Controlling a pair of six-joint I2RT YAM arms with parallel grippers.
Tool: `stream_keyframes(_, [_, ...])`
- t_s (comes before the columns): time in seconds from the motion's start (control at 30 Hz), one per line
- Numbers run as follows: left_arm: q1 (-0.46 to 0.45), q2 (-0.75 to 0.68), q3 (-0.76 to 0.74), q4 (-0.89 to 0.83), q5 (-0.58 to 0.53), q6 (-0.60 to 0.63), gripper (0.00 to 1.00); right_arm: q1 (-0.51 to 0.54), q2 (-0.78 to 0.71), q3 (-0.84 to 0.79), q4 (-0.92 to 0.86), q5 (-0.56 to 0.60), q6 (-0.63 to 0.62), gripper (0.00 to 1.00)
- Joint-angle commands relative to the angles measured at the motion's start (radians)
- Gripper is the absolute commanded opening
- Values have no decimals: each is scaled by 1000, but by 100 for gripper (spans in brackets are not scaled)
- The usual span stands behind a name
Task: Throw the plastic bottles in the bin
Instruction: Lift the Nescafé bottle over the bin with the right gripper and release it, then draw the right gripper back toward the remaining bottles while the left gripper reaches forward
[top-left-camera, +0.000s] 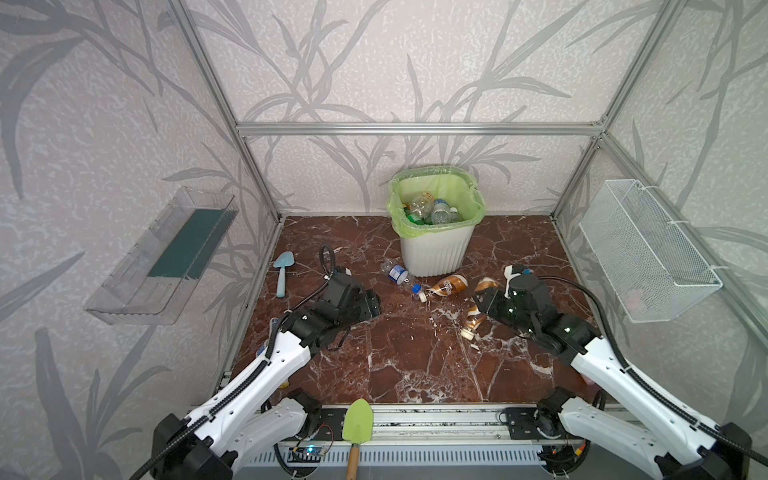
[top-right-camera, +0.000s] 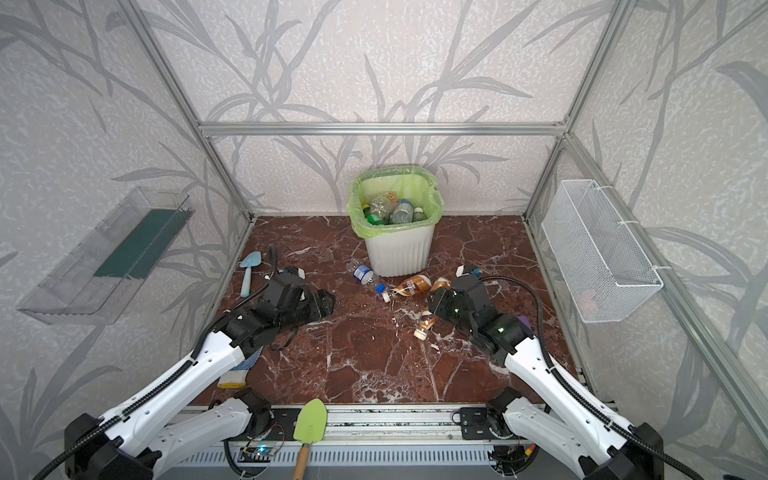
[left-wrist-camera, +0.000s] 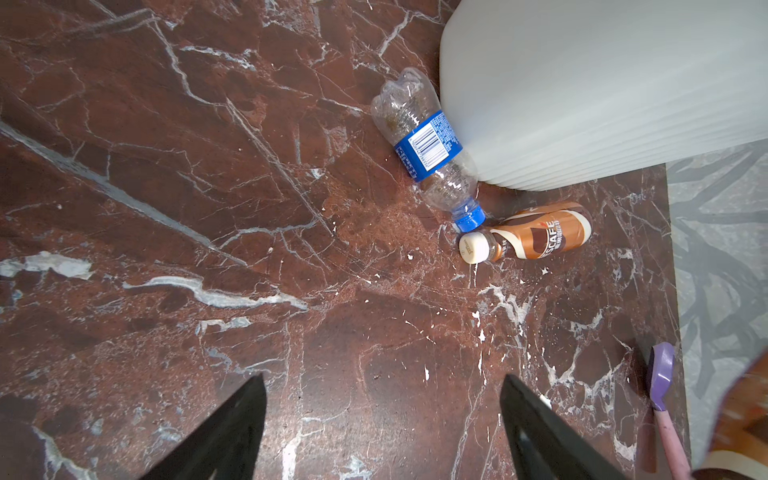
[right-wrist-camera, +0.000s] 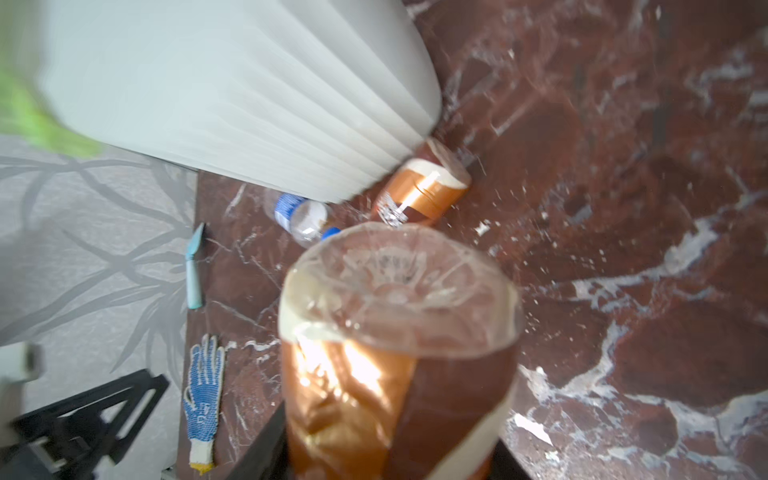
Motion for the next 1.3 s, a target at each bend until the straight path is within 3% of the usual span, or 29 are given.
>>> stream_keyframes(0.0, [4,-19,34,-8,-15,-15,87,-8,47,192,-11,8,-99,42])
stream_keyframes(0.13, [3,-38,38,-15,-23,-17,87,-40,315,680,6,-34,-194,45])
stream_keyframes(0.27, [2,-56,58,-22,-16,-32,87,-96,708,1282,-154,-43,-244,63])
stream_keyframes(0.33, [4,-68,74,-41,-13,-30,87,-133,841,1437,-233,-82,-215,76])
stream_keyframes(0.4, [3,-85,79,-57,-24,-21,87,-137,868,1509,-279,-83,-211,81])
stream_keyframes(0.47, [3,-112,75,-71,-43,-11,87,-113,808,1468,-238,-46,-244,83])
stream_keyframes(0.57, [2,-130,62,-78,-60,-7,87,-91,648,1258,-90,-4,-272,83])
stream_keyframes(0.7, [4,-130,40,-67,-51,-18,87,-90,500,1059,-96,14,-285,83])
stream_keyframes(0.97, [4,-96,17,-34,-29,-32,87,-92,225,501,-90,19,-177,80])
stream_keyframes(1.27, [3,-38,12,-4,-31,-37,87,-61,66,53,-60,-30,-43,78])
